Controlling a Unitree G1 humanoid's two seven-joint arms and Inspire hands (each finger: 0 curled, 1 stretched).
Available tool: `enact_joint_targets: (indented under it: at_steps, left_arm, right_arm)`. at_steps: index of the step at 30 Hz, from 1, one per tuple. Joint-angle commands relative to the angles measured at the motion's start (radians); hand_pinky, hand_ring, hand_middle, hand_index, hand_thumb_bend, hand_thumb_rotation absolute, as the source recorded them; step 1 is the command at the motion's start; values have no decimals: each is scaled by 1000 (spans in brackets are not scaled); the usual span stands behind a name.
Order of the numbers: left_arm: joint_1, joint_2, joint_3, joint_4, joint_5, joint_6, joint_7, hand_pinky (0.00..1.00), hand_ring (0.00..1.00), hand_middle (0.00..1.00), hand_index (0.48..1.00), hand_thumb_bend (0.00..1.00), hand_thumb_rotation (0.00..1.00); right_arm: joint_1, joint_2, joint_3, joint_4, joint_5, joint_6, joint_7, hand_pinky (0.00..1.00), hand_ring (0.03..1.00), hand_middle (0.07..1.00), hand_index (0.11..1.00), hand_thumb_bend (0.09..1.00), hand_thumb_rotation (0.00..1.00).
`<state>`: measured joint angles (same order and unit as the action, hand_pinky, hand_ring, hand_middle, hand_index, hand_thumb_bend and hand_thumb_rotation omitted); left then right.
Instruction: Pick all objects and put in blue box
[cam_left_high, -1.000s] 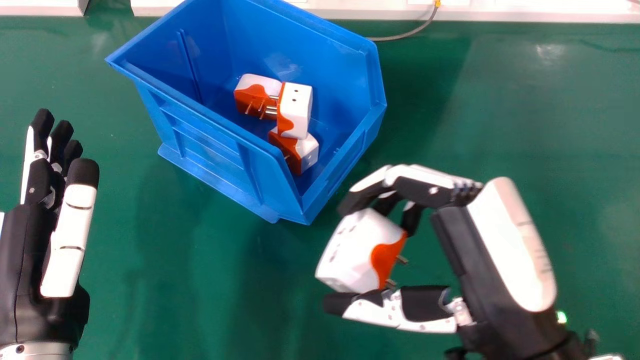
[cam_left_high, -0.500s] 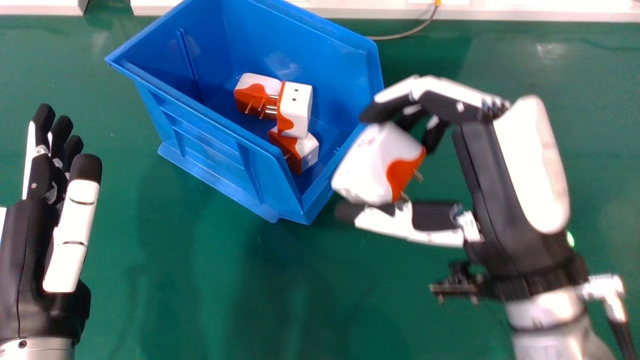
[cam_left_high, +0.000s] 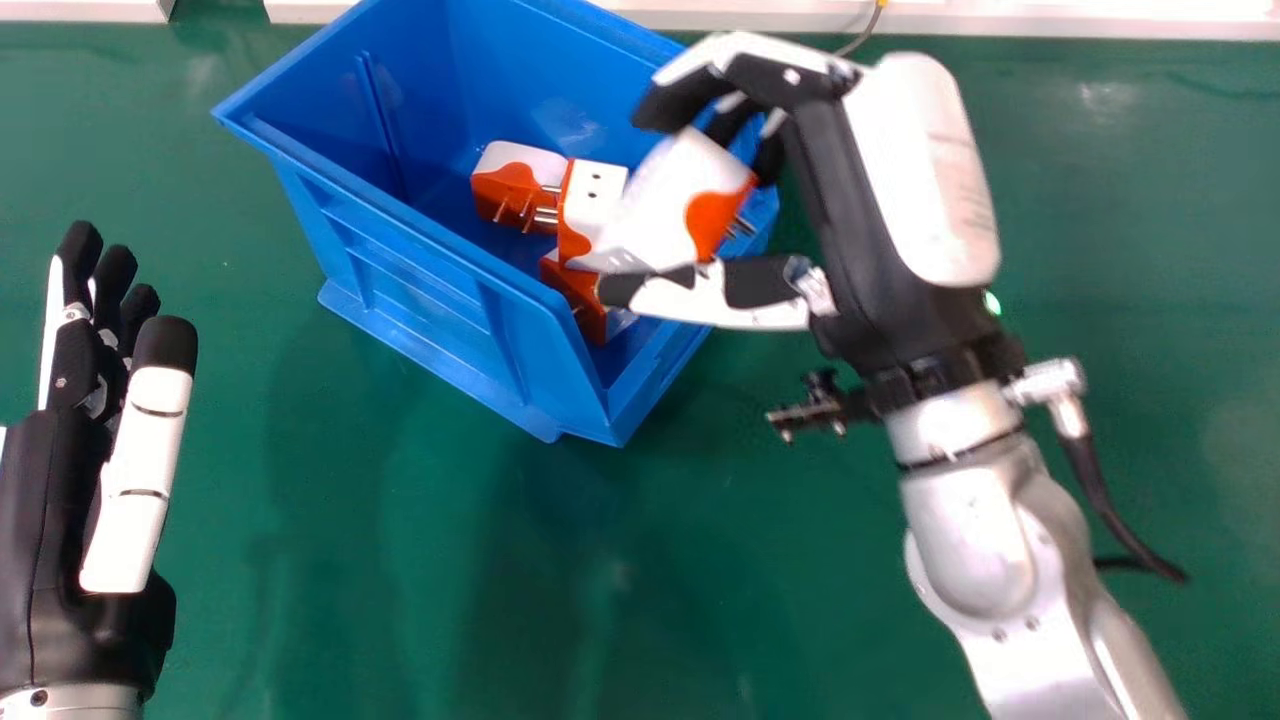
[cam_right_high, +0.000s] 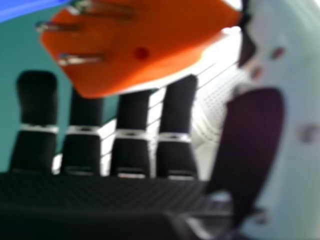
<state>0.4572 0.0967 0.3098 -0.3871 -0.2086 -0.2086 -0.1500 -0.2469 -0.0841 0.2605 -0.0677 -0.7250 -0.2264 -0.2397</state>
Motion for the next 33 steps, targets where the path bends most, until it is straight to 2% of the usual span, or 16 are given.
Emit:
enact_joint_targets:
  at_steps: [1,3,8,10,14,16,18,21,25,26,28,30,32,33]
  left_arm:
    - [4,7,10,-33,-5,-5,3,977,986,996,1000,650,768]
    - [4,7,7,-35,3,-9,3,973,983,994,1000,648,766]
    - [0,10,7,-28,6,-12,-2,972,984,996,1000,651,775]
    - [1,12,10,-25,-2,-13,-7,973,985,997,1000,654,777]
    - [7,9,11,-34,-4,-4,-4,977,986,997,1000,657,778]
    - [7,10,12,-30,-7,-7,-7,977,987,998,1000,661,779]
    - [7,7,12,-31,-11,-6,-5,979,988,999,1000,665,779]
    - [9,2,10,-37,-9,-2,-1,987,991,999,1000,676,774]
    - [13,5,15,-29,-17,-11,-9,990,993,1000,1000,672,772]
    - [13,5,17,-30,-20,-9,-8,990,993,1000,1000,672,772]
    - [16,0,18,-39,-19,0,2,990,993,1000,1000,672,772]
    - [13,-4,21,-35,-10,-7,11,991,992,1000,1000,671,770]
    - [10,-4,23,-30,-4,-13,15,987,989,997,999,671,765]
    - [11,-4,23,-33,-4,-9,17,987,989,997,999,671,765]
  right_arm:
    - [-76,24,16,34,-16,-2,-39,302,406,511,543,488,0]
    - [-118,36,31,79,-26,8,-52,301,402,506,547,487,0]
    - [-216,69,52,184,-21,34,-67,296,395,497,553,486,0]
    - [-264,77,56,238,-15,38,-73,292,394,495,555,486,0]
    - [-344,91,57,340,14,47,-59,290,397,498,552,486,0]
    - [-378,94,60,384,19,56,-59,294,403,508,547,487,0]
    - [-409,95,65,433,19,58,-72,299,406,512,533,488,0]
    - [-460,100,74,516,12,69,-100,307,421,523,501,491,0]
    - [-531,95,97,637,-10,71,-144,309,418,519,497,493,0]
    - [-548,95,102,669,-11,72,-155,309,418,519,497,493,0]
    - [-577,96,108,731,-6,67,-176,309,418,519,497,493,0]
    - [-603,97,116,782,-3,79,-175,309,415,515,495,493,0]
    - [-620,100,118,815,6,86,-174,309,412,511,492,494,0]
    - [-629,102,119,833,10,86,-175,309,412,511,492,494,0]
